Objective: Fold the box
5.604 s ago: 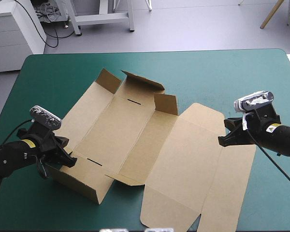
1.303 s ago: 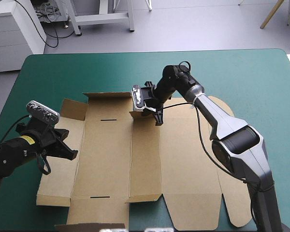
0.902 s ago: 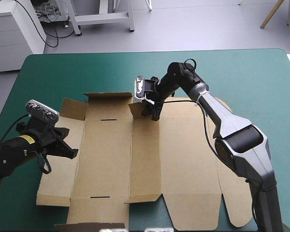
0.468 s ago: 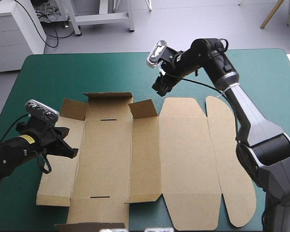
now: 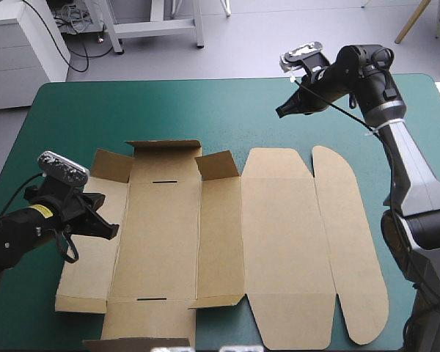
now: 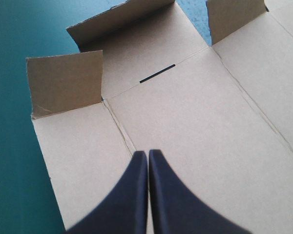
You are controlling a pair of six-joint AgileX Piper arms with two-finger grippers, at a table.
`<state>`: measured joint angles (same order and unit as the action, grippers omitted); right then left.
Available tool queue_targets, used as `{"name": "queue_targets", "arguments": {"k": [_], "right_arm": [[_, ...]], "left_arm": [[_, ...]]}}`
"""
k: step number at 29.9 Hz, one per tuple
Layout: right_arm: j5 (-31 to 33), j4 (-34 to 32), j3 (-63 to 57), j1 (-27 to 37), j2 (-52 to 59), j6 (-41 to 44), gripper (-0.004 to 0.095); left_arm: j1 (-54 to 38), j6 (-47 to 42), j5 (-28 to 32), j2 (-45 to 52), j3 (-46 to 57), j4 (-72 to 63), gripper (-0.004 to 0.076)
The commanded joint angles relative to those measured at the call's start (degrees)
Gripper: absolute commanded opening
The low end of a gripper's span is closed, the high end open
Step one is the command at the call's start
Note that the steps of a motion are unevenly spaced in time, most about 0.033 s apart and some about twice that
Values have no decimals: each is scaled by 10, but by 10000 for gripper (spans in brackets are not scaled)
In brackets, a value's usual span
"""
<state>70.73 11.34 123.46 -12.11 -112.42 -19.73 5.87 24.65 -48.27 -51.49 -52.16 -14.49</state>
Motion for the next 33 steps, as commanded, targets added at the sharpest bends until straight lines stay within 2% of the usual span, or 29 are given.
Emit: {"name": "queue_targets", "arguments": {"k": [1, 7, 15, 19, 23, 31, 33], "right_arm": [[-18, -38, -20, 11, 59, 17, -14], [-18, -54, -123, 38, 125, 14, -14], [-18, -49, -264, 107, 233, 1, -14], [-19, -48, -320, 139, 283, -11, -14], [-43, -48, -379, 159, 332, -21, -14], [-72, -46, -464, 176, 398, -26, -14], [-89, -47, -479, 176, 409, -32, -14]], "left_arm": [[1, -40, 32, -3, -18, -1, -10], [1, -50, 11, -62, -41, 6, -8], [-3, -34, -85, -184, -156, 3, 3], [-39, -25, -128, -240, -214, -13, 15], [-115, 35, -176, -274, -250, -87, 15], [-311, 113, -261, -280, -256, -242, 15], [-361, 114, -261, -280, -256, -250, 15]]}}
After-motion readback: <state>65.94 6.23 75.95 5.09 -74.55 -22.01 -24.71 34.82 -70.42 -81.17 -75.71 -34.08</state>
